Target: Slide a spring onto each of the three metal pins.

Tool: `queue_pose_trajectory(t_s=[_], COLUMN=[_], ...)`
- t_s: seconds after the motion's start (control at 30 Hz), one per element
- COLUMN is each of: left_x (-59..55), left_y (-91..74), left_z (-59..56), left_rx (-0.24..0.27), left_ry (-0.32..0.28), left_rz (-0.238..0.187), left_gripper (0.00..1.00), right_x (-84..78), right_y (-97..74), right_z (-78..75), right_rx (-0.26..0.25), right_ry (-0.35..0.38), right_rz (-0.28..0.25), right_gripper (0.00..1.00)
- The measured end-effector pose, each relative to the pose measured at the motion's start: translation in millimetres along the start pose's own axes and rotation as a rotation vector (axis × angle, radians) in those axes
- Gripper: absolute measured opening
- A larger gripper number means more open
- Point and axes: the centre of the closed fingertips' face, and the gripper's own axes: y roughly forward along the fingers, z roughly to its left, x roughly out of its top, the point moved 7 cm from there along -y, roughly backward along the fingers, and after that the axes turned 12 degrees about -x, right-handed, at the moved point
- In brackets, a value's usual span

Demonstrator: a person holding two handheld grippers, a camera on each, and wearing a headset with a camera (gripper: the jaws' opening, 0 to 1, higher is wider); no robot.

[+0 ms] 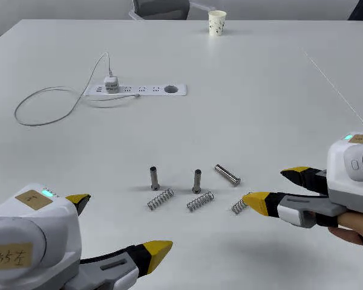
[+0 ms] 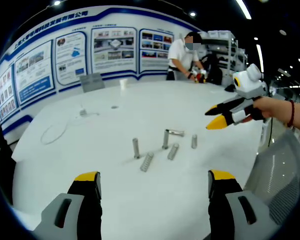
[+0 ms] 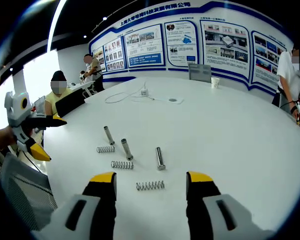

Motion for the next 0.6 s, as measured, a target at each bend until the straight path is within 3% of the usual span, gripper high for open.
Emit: queue_pose_trajectory(t_s=[0.6], left_x=[2.2], left_y=[6.7], left_z=[-2.5], left_rx=[-0.015], left_ry=[0.007], left_rz=[-0.018], left_gripper=[0.88], right_x=[11.8], right_y=[42.6], right_z=[-4.0], right_rx=[0.029], right_ry=[-0.038], right_rz=[0.021], right_gripper=[0.44])
